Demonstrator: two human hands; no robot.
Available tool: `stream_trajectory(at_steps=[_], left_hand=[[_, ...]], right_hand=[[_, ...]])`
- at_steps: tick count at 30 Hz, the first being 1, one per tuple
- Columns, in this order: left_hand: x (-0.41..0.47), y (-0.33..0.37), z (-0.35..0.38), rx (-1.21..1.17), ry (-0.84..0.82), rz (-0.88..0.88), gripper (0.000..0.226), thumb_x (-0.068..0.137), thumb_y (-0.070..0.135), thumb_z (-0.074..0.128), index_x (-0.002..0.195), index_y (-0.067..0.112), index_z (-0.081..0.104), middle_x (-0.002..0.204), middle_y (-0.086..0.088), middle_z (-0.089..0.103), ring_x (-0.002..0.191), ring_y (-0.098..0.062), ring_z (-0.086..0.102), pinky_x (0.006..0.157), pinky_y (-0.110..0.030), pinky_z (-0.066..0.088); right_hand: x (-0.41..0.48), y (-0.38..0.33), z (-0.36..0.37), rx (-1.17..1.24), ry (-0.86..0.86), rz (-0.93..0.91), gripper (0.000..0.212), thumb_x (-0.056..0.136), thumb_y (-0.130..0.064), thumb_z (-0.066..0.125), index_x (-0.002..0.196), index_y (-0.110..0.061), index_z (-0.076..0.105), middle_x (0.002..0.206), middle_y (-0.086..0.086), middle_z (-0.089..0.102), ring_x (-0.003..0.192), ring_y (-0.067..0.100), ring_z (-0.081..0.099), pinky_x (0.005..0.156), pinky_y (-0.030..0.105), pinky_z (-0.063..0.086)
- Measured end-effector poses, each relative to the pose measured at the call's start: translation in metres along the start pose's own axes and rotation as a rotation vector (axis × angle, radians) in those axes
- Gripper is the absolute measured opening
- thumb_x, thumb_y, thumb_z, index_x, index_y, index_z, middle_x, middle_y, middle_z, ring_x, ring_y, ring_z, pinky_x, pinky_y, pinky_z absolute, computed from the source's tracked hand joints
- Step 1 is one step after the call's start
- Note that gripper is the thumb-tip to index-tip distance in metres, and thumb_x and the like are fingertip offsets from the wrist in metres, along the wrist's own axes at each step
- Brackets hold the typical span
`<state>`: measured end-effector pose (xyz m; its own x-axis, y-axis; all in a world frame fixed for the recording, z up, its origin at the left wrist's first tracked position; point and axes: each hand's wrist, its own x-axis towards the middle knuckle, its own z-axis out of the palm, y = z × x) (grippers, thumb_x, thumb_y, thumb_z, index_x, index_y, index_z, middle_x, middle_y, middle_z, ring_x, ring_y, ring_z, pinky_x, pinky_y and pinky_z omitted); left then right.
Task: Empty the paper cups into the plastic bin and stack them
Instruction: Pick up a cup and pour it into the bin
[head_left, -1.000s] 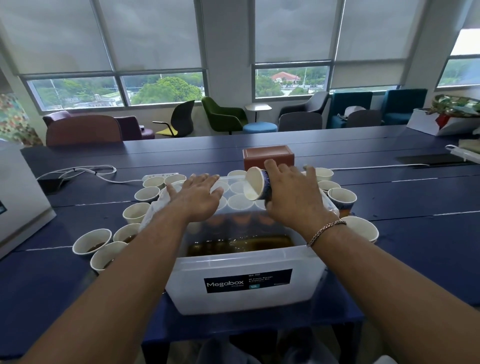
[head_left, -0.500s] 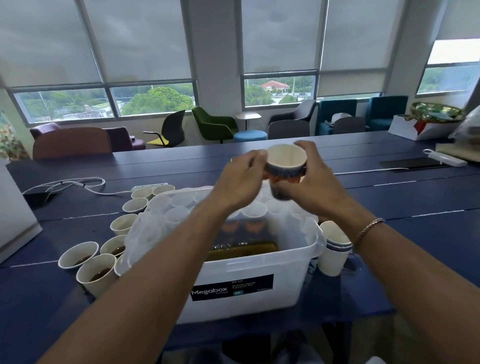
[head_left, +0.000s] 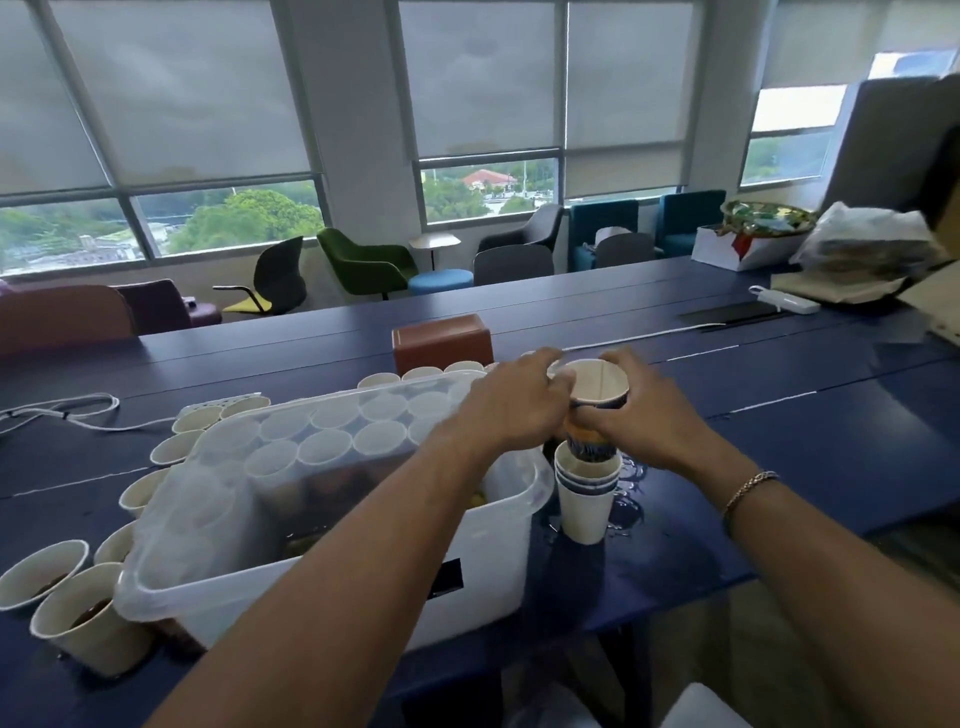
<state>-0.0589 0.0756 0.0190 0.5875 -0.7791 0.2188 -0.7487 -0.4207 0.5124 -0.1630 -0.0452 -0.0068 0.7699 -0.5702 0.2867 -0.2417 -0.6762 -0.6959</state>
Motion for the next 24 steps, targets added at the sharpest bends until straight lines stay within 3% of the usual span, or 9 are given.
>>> stream_trajectory(at_steps=[3,6,10,13,16,18,22,24], left_hand=[[0.005,-0.007,0.008,0.044,0.003,-0.031,0.047,0.103,0.046,0.036,0.146,0.029,0.042,0.148,0.000,0.050,0.132,-0.027,0.049,0.109,-0.051,0.041],[0.010,-0.014,0.011,0.060,0.016,-0.034,0.046,0.102,0.047,0.036,0.144,0.029,0.044,0.146,-0.001,0.052,0.130,-0.026,0.050,0.107,-0.051,0.042],[0.022,-0.022,0.013,0.081,-0.030,-0.068,0.046,0.101,0.046,0.037,0.141,0.027,0.049,0.144,-0.002,0.054,0.126,-0.025,0.053,0.104,-0.050,0.045],[0.035,-0.025,0.014,0.103,-0.060,-0.078,0.045,0.101,0.044,0.038,0.139,0.025,0.051,0.142,-0.001,0.056,0.124,-0.025,0.054,0.104,-0.050,0.045],[0.049,-0.028,0.015,0.112,-0.069,-0.094,0.044,0.101,0.044,0.038,0.136,0.024,0.054,0.138,-0.001,0.058,0.122,-0.026,0.055,0.103,-0.049,0.045],[0.058,-0.030,0.017,0.103,-0.080,-0.107,0.043,0.100,0.043,0.039,0.135,0.024,0.055,0.137,-0.002,0.059,0.120,-0.027,0.055,0.102,-0.049,0.046],[0.071,-0.035,0.019,0.128,-0.097,-0.109,0.041,0.100,0.041,0.042,0.135,0.024,0.055,0.136,-0.003,0.059,0.121,-0.028,0.055,0.102,-0.052,0.045],[0.075,-0.037,0.020,0.140,-0.103,-0.105,0.040,0.100,0.039,0.043,0.134,0.024,0.055,0.135,-0.002,0.060,0.121,-0.027,0.055,0.102,-0.053,0.043]], right_hand=[[-0.006,0.017,0.006,-0.039,-0.142,0.103,0.085,0.069,-0.054,0.079,0.137,-0.033,0.032,0.116,-0.008,0.049,0.103,0.019,0.056,0.088,0.036,0.050],[-0.011,0.026,0.013,-0.004,-0.258,0.136,0.087,0.068,-0.051,0.081,0.138,-0.033,0.032,0.116,-0.010,0.049,0.102,0.015,0.054,0.089,0.033,0.046],[-0.008,0.037,0.025,-0.083,-0.333,0.154,0.077,0.063,-0.065,0.075,0.128,-0.032,0.048,0.117,-0.007,0.056,0.102,0.015,0.057,0.088,0.033,0.051],[0.000,0.043,0.026,0.029,-0.321,0.185,0.062,0.069,-0.073,0.063,0.116,-0.033,0.061,0.115,-0.006,0.061,0.102,0.013,0.060,0.088,0.034,0.051],[0.018,0.051,0.025,0.063,-0.225,0.189,0.032,0.091,-0.057,0.052,0.105,-0.032,0.065,0.116,-0.002,0.064,0.101,0.016,0.060,0.086,0.034,0.049],[0.034,0.057,0.028,0.000,-0.167,0.173,0.023,0.097,-0.041,0.049,0.108,-0.029,0.065,0.116,0.002,0.065,0.098,0.019,0.060,0.086,0.034,0.051],[0.063,0.065,0.037,-0.078,-0.213,0.177,0.031,0.096,-0.017,0.045,0.122,-0.024,0.060,0.119,0.007,0.061,0.095,0.021,0.059,0.072,0.029,0.048],[0.074,0.065,0.042,-0.109,-0.245,0.196,0.037,0.093,-0.012,0.045,0.126,-0.023,0.057,0.124,0.010,0.059,0.099,0.024,0.057,0.076,0.032,0.050]])
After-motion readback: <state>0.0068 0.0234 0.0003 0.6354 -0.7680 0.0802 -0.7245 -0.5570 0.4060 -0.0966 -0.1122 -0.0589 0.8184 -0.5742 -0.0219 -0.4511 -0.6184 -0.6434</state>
